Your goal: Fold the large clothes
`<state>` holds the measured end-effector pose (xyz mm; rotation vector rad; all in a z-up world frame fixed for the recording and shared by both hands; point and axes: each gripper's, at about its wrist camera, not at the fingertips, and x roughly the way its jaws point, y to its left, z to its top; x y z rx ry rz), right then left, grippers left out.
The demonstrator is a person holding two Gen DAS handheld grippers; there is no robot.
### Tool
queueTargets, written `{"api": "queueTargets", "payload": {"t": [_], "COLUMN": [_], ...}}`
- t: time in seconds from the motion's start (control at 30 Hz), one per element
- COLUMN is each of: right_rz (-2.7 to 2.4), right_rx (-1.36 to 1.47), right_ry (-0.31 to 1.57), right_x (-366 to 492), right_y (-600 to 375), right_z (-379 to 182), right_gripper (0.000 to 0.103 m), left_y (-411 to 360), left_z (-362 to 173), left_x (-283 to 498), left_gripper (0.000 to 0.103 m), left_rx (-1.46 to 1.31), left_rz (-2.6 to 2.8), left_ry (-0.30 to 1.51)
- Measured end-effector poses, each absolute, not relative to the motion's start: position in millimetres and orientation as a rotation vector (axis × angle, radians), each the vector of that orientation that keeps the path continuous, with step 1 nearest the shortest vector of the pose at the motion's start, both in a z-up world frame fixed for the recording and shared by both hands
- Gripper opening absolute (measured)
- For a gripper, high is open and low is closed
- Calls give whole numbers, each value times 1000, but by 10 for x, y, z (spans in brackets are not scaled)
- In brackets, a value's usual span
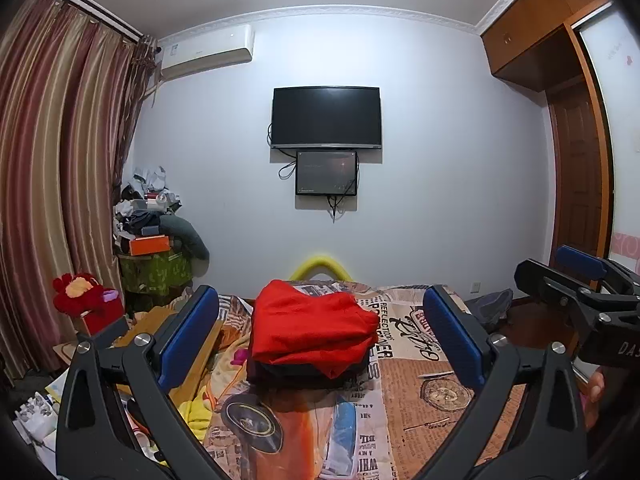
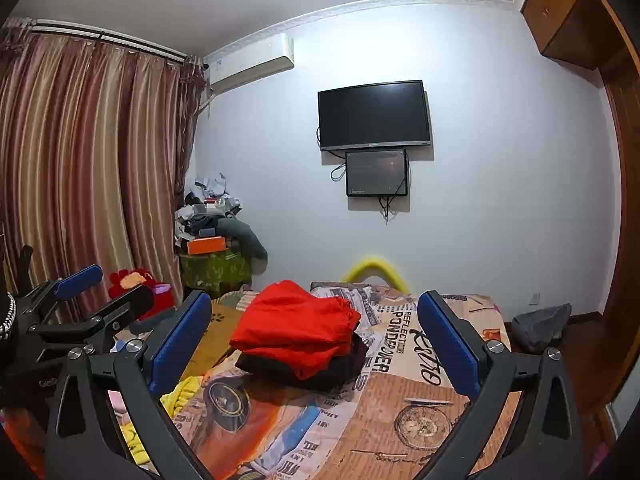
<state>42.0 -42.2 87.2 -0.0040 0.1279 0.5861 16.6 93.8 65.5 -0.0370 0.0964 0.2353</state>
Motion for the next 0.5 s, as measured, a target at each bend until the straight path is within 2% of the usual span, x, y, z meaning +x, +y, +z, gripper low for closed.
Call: {"api": "queueTargets", "payload": {"t": [0.5], "right_rz": [590], "right_rx": [-8], "right_ry": [154], "right_x": [409], "right_y": [-457], "right_z": [848], "right_gripper": [103], "left_y": [1001], "left_z": [614], "left_x": [215], "left_gripper": [103], "left_rx": [-58], "left_rz": [245], "left_ry": [112]}}
